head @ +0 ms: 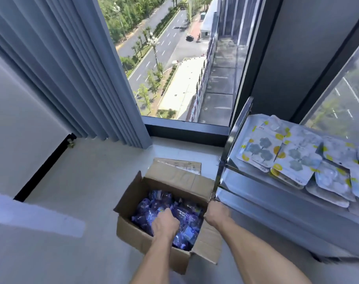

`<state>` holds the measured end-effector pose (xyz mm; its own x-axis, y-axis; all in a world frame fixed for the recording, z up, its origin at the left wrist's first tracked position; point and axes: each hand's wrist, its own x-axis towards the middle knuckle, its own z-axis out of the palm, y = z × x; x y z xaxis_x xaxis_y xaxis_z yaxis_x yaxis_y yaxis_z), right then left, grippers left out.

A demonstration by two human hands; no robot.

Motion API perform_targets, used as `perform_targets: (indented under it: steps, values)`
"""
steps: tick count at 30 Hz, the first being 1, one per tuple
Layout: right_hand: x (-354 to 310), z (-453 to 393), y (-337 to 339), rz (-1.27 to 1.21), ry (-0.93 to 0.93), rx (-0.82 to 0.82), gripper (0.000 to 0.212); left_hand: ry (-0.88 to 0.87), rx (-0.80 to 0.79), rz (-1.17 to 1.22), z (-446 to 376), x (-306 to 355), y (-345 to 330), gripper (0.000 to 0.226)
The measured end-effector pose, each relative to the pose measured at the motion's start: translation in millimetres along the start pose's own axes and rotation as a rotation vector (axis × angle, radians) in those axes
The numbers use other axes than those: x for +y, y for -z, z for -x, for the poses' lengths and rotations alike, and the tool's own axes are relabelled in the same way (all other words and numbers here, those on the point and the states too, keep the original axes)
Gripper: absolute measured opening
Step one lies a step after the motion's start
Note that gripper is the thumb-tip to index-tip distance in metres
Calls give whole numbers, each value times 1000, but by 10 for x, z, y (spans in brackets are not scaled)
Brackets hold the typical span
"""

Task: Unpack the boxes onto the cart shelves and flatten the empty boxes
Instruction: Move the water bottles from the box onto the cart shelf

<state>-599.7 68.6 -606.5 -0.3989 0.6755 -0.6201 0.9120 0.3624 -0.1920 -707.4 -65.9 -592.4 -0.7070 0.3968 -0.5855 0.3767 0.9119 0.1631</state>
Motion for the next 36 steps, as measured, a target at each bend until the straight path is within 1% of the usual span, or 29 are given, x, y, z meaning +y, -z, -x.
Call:
perform_targets:
  steps: [3,4,5,7,9,10,13,15,17,20,22,25,29,30,34,36]
  values:
    - [119,-422,-620,2,26,18,23,14,4,22,-399,-80,-673,30]
    - [184,-589,-833,-5,27,25,26,14,-10,12,-552,-89,-908,30]
    - [247,-741,-1024,-52,22,33,33,11,-28,4,-698,-88,-1122,30]
    - [394,-1130,-1422,-136,-2,78,44,-1,-11,49,-1046,-47,-1627,31]
    - [450,-1458,-1618,-136,31,91,40,-5,-14,95,-1356,-6,-1940,31]
    - [469,-1646,-1746,-103,61,89,37,-11,-13,122,-1509,3,-2136,31]
    - [427,-2131,-2138,-3,115,115,32,53,-31,173,-1950,-124,-2767,35]
    - [357,-2504,-2328,67,166,202,34,123,-32,218,-2233,-253,-3085,39]
    - [231,-2922,-2420,100,251,235,31,198,-36,332,-2528,-333,-3359,42]
    - [-5,-3335,-2684,51,414,146,25,409,-30,513,-2852,-384,-3506,42]
    - [-20,-3370,-2941,77,438,78,26,516,10,591,-2984,-392,-3582,42]
    - [48,-3476,-3208,80,462,-20,29,573,80,654,-3138,-327,-3627,49]
    - [115,-3503,-3193,66,430,-74,31,640,157,715,-3133,-267,-3760,74]
    - [124,-3510,-3201,69,426,-77,32,647,187,737,-3099,-253,-3791,76]
    - [172,-3522,-3252,102,392,-91,41,672,280,791,-3005,-207,-3864,70]
    - [172,-3498,-3284,118,385,-111,58,681,279,824,-2981,-184,-3878,65]
